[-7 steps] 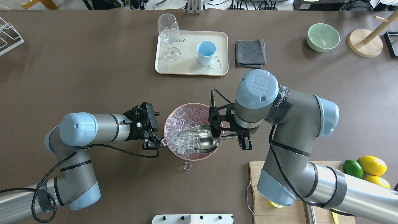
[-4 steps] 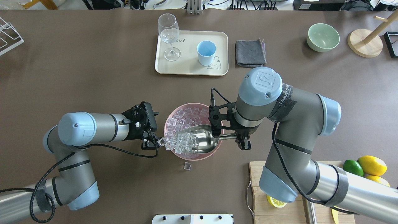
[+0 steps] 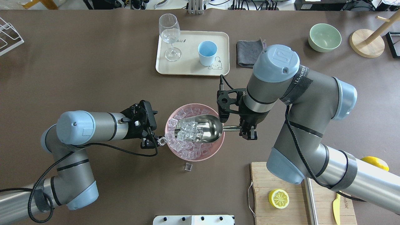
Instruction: Put ice in cup with scoop
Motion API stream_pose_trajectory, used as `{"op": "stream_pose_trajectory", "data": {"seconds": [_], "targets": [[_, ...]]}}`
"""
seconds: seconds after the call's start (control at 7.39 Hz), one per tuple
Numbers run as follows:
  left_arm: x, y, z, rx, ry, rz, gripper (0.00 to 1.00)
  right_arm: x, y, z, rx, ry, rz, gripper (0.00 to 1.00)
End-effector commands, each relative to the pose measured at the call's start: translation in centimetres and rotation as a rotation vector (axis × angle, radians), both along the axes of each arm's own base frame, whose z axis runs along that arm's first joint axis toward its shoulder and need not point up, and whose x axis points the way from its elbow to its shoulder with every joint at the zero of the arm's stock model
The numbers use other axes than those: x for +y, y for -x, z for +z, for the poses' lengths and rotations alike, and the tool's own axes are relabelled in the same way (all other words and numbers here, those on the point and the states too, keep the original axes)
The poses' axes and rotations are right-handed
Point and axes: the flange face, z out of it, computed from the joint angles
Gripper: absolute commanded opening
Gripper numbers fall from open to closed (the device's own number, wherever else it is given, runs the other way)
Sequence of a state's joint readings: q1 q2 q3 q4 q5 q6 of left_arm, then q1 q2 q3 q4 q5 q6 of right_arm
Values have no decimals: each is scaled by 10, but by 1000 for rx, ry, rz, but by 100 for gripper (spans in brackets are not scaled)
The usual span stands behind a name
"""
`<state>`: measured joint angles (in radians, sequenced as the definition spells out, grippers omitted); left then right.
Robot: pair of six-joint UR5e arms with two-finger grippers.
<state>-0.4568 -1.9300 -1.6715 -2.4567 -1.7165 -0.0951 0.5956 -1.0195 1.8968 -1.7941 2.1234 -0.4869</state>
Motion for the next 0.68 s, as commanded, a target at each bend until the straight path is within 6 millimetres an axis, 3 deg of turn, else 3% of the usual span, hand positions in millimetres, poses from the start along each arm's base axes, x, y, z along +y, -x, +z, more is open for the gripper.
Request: {"op": "stream_pose_trajectory", "data": {"seconds": [0.0, 0.54], "targets": [[-11, 5, -3, -11, 6, -19, 98, -22, -17, 4, -36, 102, -8, 0], [-15, 5, -7, -16, 7, -29, 98, -46, -38, 2, -13, 371, 196, 0]]}}
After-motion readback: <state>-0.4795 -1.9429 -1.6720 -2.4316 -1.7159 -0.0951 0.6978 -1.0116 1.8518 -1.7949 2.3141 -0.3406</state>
